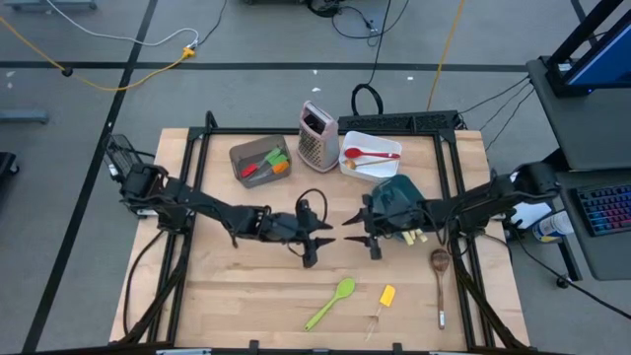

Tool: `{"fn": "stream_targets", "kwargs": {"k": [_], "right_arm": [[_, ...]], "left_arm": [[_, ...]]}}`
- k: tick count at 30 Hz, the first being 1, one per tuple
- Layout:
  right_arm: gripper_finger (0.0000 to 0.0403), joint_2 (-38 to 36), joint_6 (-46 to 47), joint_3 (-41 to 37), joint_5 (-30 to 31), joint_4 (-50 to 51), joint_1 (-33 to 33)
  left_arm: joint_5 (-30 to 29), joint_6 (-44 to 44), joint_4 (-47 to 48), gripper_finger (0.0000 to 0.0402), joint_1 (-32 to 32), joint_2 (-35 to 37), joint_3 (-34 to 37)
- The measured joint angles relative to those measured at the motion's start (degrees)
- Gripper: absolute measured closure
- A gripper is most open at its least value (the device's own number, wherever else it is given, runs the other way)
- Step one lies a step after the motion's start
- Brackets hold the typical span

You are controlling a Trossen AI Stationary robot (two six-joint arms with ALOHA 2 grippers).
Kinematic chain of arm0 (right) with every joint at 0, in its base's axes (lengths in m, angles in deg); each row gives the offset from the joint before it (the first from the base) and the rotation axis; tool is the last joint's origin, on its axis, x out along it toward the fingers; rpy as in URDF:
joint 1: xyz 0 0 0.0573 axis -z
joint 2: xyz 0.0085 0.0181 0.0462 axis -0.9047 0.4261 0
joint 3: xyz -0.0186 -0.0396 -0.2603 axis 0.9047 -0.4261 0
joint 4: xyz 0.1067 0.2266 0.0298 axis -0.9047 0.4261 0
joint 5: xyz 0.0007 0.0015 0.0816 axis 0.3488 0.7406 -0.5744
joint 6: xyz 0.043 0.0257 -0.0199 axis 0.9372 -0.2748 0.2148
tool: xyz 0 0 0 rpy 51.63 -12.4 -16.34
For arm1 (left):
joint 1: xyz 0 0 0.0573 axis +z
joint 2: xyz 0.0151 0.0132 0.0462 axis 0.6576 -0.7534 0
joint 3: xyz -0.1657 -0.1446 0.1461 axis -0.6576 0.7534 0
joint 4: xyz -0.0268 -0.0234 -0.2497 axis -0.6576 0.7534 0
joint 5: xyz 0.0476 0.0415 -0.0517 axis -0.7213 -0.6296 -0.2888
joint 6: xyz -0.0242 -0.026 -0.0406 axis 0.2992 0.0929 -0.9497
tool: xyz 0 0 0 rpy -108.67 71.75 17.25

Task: Pick & Place Kitchen Items
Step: Put the green serving spoon into the white bin

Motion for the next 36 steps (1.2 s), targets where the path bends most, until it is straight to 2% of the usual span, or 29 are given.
{"fn": "stream_targets", "kwargs": {"k": [15,24,28,36], "right_arm": [[0.0228,8.1,6.9,0.0,0.0,-16.2,-9.2],[0.0232,9.6,15.2,0.0,0.5,-19.1,-15.4],[0.0232,9.6,15.0,0.0,6.7,-20.7,-18.8],[0.0232,9.5,15.2,0.0,15.1,-22.7,-21.9]], "left_arm": [[0.0,-4.5,0.2,0.0229,-7.1,0.0,0.0],[-0.2,-7.0,0.2,0.0229,-11.2,0.0,0.0],[-0.5,-8.1,0.2,0.0229,-13.6,0.0,0.0],[-7.1,-12.4,0.2,0.0229,-18.0,0.0,0.0]]}}
